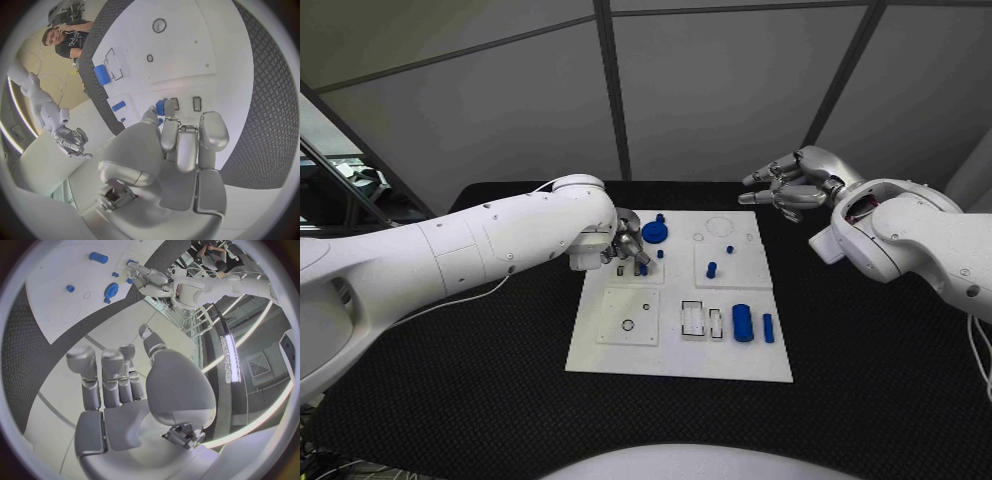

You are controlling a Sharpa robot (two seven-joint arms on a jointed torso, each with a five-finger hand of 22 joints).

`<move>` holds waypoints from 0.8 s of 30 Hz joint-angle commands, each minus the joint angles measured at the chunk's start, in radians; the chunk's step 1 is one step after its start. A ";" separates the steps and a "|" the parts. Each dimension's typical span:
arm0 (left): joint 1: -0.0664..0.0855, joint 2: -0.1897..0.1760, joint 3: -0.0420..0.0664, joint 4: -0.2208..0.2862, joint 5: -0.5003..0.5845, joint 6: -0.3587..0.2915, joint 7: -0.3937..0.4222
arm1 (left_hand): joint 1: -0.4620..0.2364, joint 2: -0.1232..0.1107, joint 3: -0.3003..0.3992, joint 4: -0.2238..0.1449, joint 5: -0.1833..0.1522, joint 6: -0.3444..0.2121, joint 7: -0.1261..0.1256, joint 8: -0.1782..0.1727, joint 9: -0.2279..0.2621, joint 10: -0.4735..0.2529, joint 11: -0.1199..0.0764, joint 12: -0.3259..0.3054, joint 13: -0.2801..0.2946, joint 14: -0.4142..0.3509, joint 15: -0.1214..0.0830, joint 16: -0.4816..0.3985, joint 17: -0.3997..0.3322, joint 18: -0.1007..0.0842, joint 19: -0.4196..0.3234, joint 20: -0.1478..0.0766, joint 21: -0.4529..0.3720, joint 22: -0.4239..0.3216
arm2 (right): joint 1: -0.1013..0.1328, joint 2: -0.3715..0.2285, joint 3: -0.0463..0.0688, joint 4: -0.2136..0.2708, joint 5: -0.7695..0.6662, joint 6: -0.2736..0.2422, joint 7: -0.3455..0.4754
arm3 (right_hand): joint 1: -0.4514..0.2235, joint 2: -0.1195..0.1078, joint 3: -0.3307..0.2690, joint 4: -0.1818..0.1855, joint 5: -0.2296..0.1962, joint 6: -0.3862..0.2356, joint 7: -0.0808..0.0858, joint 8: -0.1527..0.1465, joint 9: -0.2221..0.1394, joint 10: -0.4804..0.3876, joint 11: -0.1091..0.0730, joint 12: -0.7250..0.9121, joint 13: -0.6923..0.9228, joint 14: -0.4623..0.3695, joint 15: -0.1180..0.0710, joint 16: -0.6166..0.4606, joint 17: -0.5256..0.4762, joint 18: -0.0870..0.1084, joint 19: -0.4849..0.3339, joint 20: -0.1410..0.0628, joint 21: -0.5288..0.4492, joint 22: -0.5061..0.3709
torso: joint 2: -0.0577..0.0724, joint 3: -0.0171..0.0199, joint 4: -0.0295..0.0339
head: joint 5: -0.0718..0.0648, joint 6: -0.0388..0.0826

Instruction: Assemble the parts on the task board

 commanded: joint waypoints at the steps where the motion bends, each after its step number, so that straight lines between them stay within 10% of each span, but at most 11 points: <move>1: -0.001 -0.005 -0.001 0.010 0.017 -0.014 0.015 | 0.056 0.038 0.017 -0.023 0.027 -0.006 0.000 -0.010 0.008 0.036 -0.041 -0.015 0.132 0.078 -0.010 0.003 0.172 -0.014 -0.008 0.003 0.000 -0.001 | 0.002 0.002 0.001 -0.001 0.003 0.005 0.004 | -0.002 0.012 0.001 -0.006 0.007 -0.007 0.002 -0.005 -0.001 -0.002 -0.001 -0.007 -0.001 0.007 0.001 -0.005 -0.001 0.006 0.005 -0.003 -0.005 0.000 | 0.001 -0.0005 0.0005 | -0.001 0.000; 24: -0.006 -0.119 0.000 0.136 0.016 -0.188 0.057 | 0.061 0.031 0.093 -0.109 0.125 0.004 0.002 -0.023 0.058 0.048 -0.040 -0.014 0.142 0.083 -0.009 0.016 0.187 -0.018 0.008 0.005 0.013 0.032 | 0.002 -0.002 0.001 -0.011 0.003 0.010 0.006 | -0.002 0.013 0.002 -0.008 0.010 -0.007 0.002 -0.005 -0.001 -0.004 -0.001 -0.010 -0.005 0.007 0.001 -0.009 -0.003 0.006 0.006 -0.003 -0.008 -0.002 | 0.000 0.0005 0.0010 | 0.006 -0.008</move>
